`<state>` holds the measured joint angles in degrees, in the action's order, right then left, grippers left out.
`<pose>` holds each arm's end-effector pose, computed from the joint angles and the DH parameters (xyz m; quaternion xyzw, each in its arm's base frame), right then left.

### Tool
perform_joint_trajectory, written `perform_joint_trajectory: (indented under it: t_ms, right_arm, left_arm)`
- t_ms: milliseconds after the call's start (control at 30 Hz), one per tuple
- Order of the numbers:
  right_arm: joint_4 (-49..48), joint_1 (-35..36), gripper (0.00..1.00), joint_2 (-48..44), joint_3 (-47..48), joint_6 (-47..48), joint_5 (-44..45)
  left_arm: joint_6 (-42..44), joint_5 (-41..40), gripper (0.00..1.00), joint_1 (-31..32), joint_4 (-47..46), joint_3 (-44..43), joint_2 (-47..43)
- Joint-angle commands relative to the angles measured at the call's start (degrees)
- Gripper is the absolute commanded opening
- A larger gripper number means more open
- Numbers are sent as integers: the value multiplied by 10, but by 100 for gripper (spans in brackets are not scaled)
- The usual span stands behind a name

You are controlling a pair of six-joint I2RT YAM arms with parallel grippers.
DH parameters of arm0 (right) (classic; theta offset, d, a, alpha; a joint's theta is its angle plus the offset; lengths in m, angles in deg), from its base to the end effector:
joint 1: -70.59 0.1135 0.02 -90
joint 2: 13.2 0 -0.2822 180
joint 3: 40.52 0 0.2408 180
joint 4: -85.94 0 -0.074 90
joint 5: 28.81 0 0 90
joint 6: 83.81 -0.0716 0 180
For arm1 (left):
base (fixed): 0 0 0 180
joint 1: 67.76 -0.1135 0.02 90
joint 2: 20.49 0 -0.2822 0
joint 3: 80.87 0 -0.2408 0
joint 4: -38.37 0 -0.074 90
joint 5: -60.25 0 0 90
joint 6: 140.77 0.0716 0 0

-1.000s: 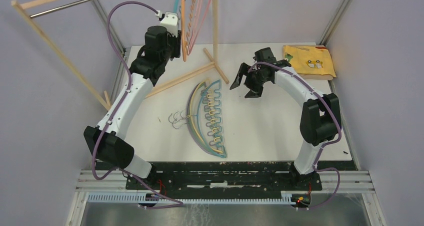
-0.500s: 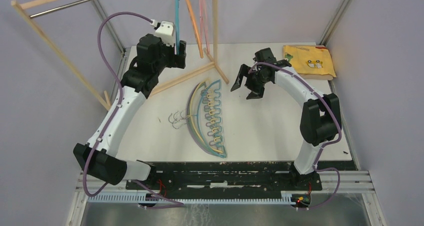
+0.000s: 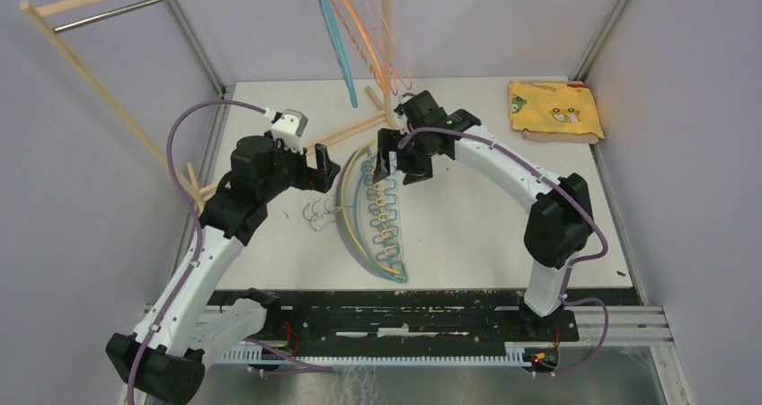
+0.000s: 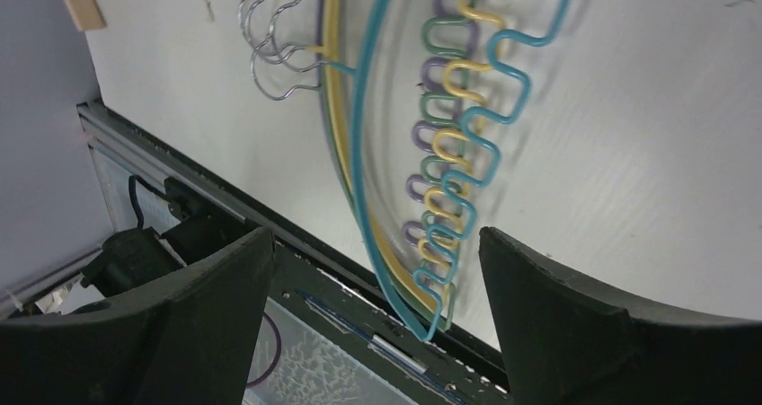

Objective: Organize the hangers

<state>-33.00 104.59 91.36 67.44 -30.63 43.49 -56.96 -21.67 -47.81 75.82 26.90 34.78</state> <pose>0.3256 0.2459 0.2808 -0.0195 0.9498 0.2799 0.1387 0.2083 -0.0863 0.3649 0.1380 0.8088 -0.1850 0.5408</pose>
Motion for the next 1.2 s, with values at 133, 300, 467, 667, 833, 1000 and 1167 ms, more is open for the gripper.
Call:
perform_joint_trajectory:
  t_ms: [133, 300, 467, 667, 833, 1000, 1167]
  right_arm:
    - [-7, 62, 81, 111, 97, -17, -8]
    - [-43, 83, 75, 186, 137, -59, -23]
    - [-67, 93, 69, 241, 177, -92, -39]
    - [-83, 97, 63, 280, 194, -106, -21]
    - [-101, 97, 53, 305, 194, -113, -11]
    - [-118, 98, 41, 312, 182, -102, 10]
    - [-117, 97, 41, 318, 174, -95, 28]
  left_arm:
    - [-45, 24, 97, -1, 32, 71, -53]
    - [-60, 19, 95, -2, 41, 92, -76]
    - [-61, 17, 94, -1, 61, 98, -96]
    - [-70, 24, 93, -1, 72, 104, -108]
    - [-69, 28, 93, -2, 74, 99, -111]
    - [-68, 42, 92, -1, 74, 86, -106]
    - [-73, 55, 91, 0, 63, 82, -102]
